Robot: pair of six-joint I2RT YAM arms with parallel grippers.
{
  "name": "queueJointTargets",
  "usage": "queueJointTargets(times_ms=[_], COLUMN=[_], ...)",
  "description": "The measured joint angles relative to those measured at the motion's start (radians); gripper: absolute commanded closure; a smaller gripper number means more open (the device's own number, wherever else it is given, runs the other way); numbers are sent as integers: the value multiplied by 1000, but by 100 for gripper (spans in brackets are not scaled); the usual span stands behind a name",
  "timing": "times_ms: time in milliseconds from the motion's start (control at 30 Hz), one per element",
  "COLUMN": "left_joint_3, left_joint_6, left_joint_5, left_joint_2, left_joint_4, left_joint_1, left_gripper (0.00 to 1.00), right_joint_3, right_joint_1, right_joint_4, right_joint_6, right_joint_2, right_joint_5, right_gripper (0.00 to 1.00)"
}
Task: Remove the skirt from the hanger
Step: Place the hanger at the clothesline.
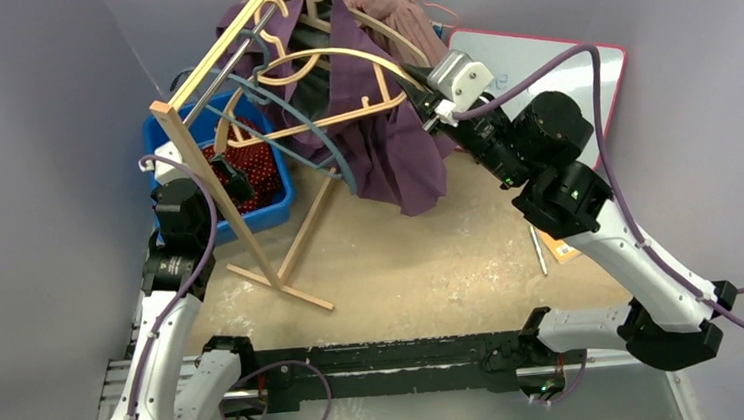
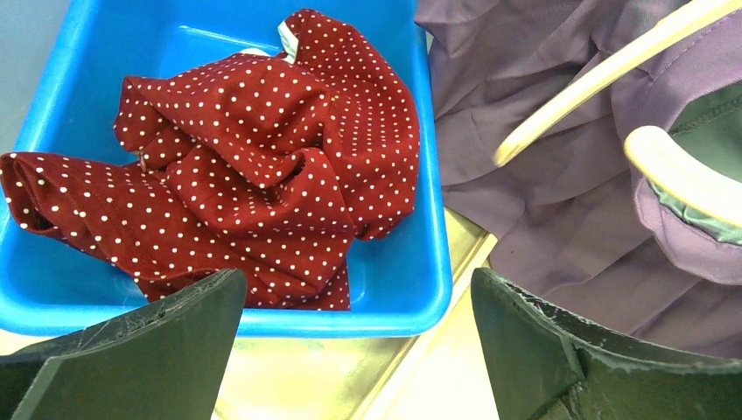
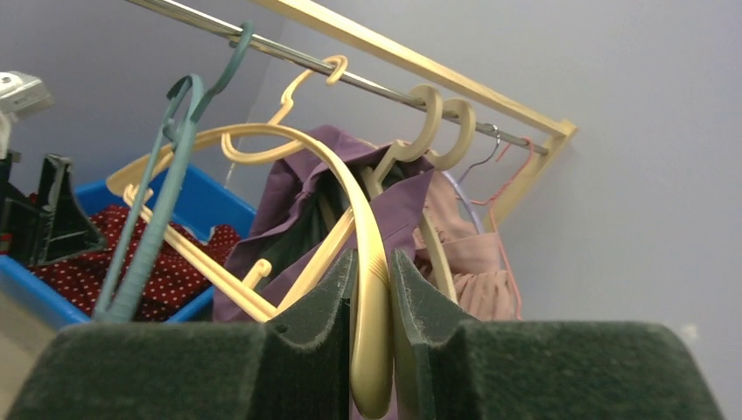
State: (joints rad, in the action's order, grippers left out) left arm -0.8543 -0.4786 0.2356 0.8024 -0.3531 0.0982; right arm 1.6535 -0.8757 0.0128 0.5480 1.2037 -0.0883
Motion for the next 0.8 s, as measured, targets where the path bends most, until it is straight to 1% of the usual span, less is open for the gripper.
queueJointTargets(times_ms=[300, 433, 600, 667, 733, 800], left_joint_3=[0, 0, 0, 0, 0, 0], left_joint_6=[0, 0, -2, -4, -5, -5], left_joint_5=[-6, -7, -7, -7, -7, -7], left_joint_2=[-3, -7, -8, -8, -8, -8], left_joint_4=[0, 0, 8, 10, 14, 18], left_joint_1=[0, 0, -6, -6, -6, -7], left_gripper=[0, 0, 0, 0, 0, 0], right_joint_3=[-195, -264, -351, -389, -433, -474], right_joint_1=[3, 11, 13, 14, 16, 18], right_joint_4=[-28, -43, -86, -110, -147, -192], right_joint_6=[-149, -205, -271, -296, -325, -358], right_joint_2=[-96, -114, -122, -123, -126, -126], right_joint_5=[40, 58, 63, 69, 81, 95], right_gripper=[100, 100, 97, 92, 82, 81])
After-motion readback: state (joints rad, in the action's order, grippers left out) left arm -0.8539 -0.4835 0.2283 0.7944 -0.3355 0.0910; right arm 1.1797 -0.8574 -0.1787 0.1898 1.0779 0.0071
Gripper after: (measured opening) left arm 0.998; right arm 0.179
